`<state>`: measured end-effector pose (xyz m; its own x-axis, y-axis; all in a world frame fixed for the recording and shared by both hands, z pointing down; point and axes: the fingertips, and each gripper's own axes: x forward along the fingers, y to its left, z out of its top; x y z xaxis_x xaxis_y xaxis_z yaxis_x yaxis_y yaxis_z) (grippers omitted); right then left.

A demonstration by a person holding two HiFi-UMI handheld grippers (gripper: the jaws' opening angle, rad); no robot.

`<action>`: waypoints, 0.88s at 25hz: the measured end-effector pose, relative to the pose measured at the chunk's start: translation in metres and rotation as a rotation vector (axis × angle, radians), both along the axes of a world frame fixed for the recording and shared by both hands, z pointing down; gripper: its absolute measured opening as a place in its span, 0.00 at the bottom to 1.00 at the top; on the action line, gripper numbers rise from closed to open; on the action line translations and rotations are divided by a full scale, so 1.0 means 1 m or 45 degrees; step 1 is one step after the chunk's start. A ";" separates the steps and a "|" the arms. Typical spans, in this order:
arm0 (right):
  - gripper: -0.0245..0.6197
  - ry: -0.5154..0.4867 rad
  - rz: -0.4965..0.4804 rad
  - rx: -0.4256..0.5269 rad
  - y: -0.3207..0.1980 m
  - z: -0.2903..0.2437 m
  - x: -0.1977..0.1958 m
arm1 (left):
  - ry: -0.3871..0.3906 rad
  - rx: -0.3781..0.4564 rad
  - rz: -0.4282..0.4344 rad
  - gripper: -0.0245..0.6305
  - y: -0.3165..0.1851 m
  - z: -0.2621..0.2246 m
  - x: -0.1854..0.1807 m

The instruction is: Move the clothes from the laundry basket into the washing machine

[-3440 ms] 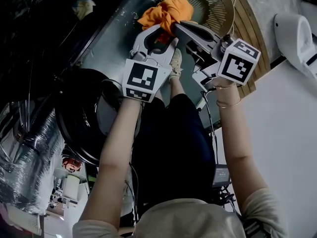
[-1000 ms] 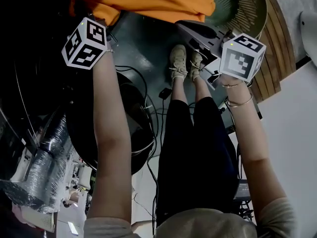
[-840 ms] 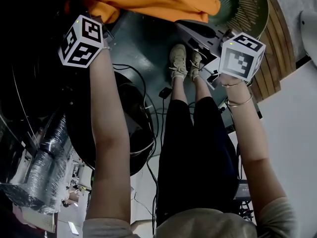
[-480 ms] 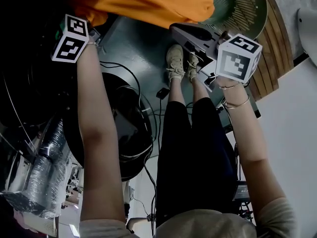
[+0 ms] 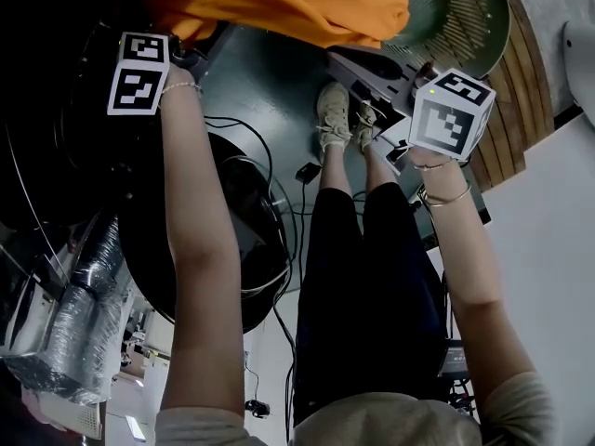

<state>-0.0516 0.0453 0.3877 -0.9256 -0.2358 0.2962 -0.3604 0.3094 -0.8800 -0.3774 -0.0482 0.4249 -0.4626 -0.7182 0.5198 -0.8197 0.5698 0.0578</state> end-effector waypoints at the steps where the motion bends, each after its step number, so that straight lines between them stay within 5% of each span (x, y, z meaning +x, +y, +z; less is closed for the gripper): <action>1: 0.07 0.000 0.001 -0.004 0.000 0.000 0.000 | 0.021 0.026 -0.028 0.49 0.007 -0.006 0.000; 4: 0.07 0.011 -0.011 -0.012 0.002 0.001 0.000 | 0.099 0.072 -0.038 0.49 0.029 -0.016 0.018; 8: 0.07 0.005 -0.035 -0.016 0.005 0.001 -0.001 | 0.248 0.002 0.142 0.49 0.053 0.000 0.089; 15: 0.07 -0.013 -0.020 -0.025 0.007 0.005 0.001 | 0.672 -0.004 0.363 0.56 0.041 0.057 0.198; 20: 0.07 -0.007 -0.001 -0.028 0.007 0.009 0.003 | 0.661 -0.052 0.390 0.55 0.020 0.081 0.194; 21: 0.07 0.010 -0.005 -0.021 0.007 0.010 0.004 | 0.621 -0.068 0.408 0.50 0.020 0.079 0.192; 22: 0.07 0.025 -0.009 -0.016 0.008 0.012 0.005 | 0.567 -0.083 0.424 0.33 0.020 0.076 0.189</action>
